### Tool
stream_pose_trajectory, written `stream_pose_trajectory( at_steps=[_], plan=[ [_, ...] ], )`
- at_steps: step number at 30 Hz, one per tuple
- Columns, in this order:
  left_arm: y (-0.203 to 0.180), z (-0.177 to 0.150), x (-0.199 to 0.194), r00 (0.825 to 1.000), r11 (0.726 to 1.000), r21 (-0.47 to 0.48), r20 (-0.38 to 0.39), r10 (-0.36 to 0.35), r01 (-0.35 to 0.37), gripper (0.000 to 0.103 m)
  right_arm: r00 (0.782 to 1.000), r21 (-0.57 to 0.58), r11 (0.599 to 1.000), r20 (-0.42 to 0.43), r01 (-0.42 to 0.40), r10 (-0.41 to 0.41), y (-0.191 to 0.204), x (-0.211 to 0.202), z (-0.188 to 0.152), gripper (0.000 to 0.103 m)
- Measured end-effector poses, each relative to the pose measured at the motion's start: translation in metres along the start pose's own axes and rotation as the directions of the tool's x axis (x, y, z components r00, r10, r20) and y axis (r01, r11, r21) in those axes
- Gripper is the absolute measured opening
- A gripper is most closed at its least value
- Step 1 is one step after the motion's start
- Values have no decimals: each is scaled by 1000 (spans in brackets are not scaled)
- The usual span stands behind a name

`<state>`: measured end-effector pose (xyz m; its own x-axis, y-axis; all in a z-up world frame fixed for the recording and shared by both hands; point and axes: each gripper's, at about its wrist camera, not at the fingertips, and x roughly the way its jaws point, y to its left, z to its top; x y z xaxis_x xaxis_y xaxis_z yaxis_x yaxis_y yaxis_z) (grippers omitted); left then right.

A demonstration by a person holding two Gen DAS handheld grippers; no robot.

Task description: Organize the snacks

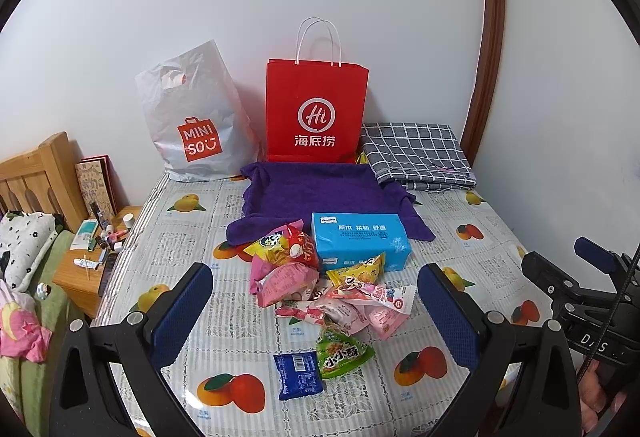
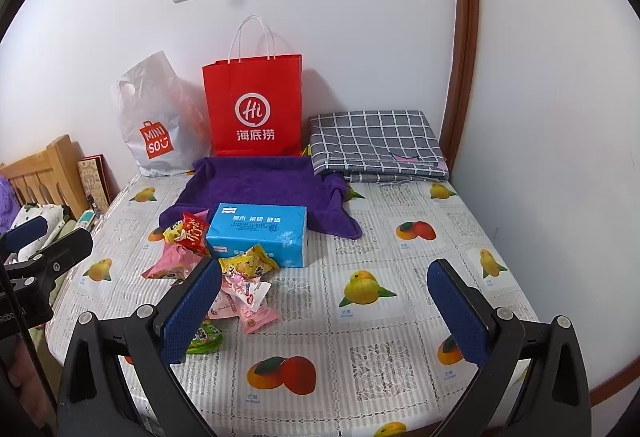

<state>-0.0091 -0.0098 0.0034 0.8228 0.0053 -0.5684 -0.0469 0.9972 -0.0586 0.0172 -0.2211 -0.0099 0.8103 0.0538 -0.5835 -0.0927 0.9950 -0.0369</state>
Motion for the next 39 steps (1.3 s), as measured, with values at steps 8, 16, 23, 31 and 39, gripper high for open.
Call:
stream_pose_trajectory(
  at_steps=[8, 16, 23, 31, 39],
  plan=[
    [0, 1, 0, 1000, 1000, -2, 0, -3, 3, 103, 1000, 1, 1000, 3, -1, 1, 0, -1, -1, 101],
    [0, 0, -1, 1000, 1000, -1, 0, -3, 3, 103, 1000, 1, 1000, 9, -3, 3, 1, -2, -2, 101],
    [1, 0, 0, 1000, 1000, -4, 0, -2, 2, 103, 1000, -2, 1000, 12, -6, 6, 1, -4, -4, 101],
    [-3, 1, 0, 1000, 1000, 1, -3, -5, 5, 103, 1000, -2, 1000, 14, -18, 18, 4, -5, -2, 101],
    [-2, 4, -2, 1000, 1000, 0, 4, -6, 6, 103, 1000, -21, 1000, 8, -12, 12, 11, -1, -1, 101]
  ],
)
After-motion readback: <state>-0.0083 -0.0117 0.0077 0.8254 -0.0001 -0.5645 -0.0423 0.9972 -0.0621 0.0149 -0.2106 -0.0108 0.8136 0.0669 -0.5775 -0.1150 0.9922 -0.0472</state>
